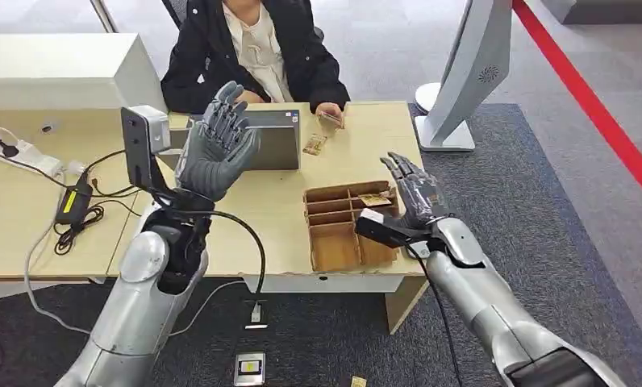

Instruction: Pass the card to the sensor for recognition and then transmit it.

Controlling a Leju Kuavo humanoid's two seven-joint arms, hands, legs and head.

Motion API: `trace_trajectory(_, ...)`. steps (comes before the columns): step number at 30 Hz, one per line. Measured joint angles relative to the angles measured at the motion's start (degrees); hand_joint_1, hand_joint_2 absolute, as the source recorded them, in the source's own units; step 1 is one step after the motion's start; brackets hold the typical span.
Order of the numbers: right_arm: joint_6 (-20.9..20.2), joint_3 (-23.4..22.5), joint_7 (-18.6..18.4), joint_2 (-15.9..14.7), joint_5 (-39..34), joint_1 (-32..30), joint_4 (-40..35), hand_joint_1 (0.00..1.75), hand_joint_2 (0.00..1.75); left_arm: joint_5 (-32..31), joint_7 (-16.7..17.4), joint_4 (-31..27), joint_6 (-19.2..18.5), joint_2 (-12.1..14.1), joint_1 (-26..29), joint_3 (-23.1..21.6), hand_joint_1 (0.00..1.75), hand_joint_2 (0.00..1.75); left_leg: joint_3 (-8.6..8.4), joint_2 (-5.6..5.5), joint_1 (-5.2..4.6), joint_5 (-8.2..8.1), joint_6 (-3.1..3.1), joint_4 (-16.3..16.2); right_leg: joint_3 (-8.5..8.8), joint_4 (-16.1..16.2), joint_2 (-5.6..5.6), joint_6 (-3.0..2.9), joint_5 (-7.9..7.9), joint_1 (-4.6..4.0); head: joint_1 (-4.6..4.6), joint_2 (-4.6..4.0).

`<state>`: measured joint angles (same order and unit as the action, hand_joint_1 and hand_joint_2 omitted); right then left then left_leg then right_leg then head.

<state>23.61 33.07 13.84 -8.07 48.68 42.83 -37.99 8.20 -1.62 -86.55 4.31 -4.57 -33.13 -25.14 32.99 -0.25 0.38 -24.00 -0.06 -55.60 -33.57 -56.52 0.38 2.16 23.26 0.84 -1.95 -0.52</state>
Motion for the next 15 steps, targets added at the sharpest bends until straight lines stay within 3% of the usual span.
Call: trace_trajectory(15, 1.3, -0.2, 1.1, 0.0, -1.0, 0.4, 1.5, 0.00, 1.75, 1.5, 0.0, 1.0, 0.0, -0.2, -0.2, -0.9, 0.00, 1.75, 0.00, 0.00, 0.00, 0.00, 0.00, 0.0, 0.00, 0.0, 0.00, 0.00, 0.00, 0.00, 0.00, 0.00)
